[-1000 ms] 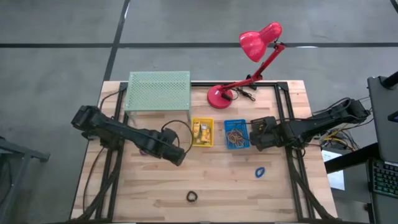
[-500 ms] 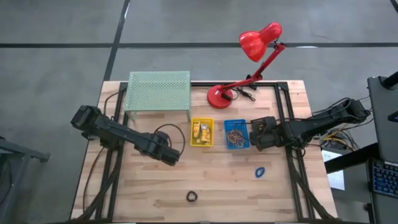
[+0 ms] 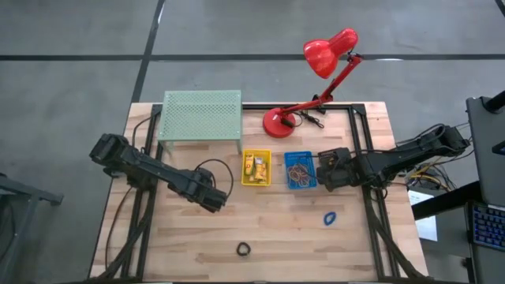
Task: Pick & Place Office Desk Supplies
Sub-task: Put the violet spring keychain into the black basket
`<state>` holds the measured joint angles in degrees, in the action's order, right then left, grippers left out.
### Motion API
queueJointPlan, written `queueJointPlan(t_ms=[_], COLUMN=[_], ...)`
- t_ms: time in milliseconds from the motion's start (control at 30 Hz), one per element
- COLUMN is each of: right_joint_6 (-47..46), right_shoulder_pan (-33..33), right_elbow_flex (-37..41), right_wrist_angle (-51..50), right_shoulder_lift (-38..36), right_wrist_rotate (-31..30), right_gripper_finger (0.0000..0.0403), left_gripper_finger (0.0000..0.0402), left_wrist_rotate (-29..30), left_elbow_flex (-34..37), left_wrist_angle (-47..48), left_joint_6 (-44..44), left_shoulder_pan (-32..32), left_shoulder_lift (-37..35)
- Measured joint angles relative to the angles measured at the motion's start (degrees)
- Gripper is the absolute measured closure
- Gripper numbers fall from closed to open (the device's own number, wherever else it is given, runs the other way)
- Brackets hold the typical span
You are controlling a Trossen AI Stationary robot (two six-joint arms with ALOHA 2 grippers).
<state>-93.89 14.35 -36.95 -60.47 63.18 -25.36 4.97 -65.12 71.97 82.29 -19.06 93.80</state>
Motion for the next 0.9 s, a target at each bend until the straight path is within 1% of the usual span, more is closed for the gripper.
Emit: queueJointPlan(t_ms=[133, 267, 467, 600, 767, 833, 900], right_joint_6=[0.0, 0.0, 0.0, 0.0, 0.0, 0.0, 0.0], right_shoulder_pan=[0.0, 0.0, 0.0, 0.0, 0.0, 0.0, 0.0], right_elbow_flex=[0.0, 0.0, 0.0, 0.0, 0.0, 0.0, 0.0], right_wrist_angle=[0.0, 0.0, 0.0, 0.0, 0.5, 0.8, 1.1], right_shoulder_lift=[0.0, 0.0, 0.0, 0.0, 0.0, 0.0, 0.0], right_wrist_rotate=[0.0, 0.0, 0.0, 0.0, 0.0, 0.0, 0.0], right_gripper_finger=[0.0274, 0.027, 0.0277, 0.0283, 0.0288, 0.0289, 0.0289], left_gripper_finger=[0.0136, 0.0136, 0.0145, 0.0155, 0.017, 0.0175, 0.0178], left_wrist_rotate=[1.8, 1.9, 2.0, 2.0, 1.0, 0.6, 0.6], left_elbow_flex=[0.0, 0.0, 0.2, 3.0, 8.4, 11.1, 13.9], left_wrist_angle=[0.0, 0.3, 2.2, 2.4, 1.4, 0.2, -3.0], left_joint_6=[-0.2, 0.3, 6.6, 9.5, 9.7, 9.7, 9.1], left_shoulder_pan=[-0.7, -2.2, -5.3, -6.3, -5.4, -4.9, -4.5], left_shoulder_lift=[0.0, 0.0, 0.0, -0.4, -2.2, -3.9, -6.1])
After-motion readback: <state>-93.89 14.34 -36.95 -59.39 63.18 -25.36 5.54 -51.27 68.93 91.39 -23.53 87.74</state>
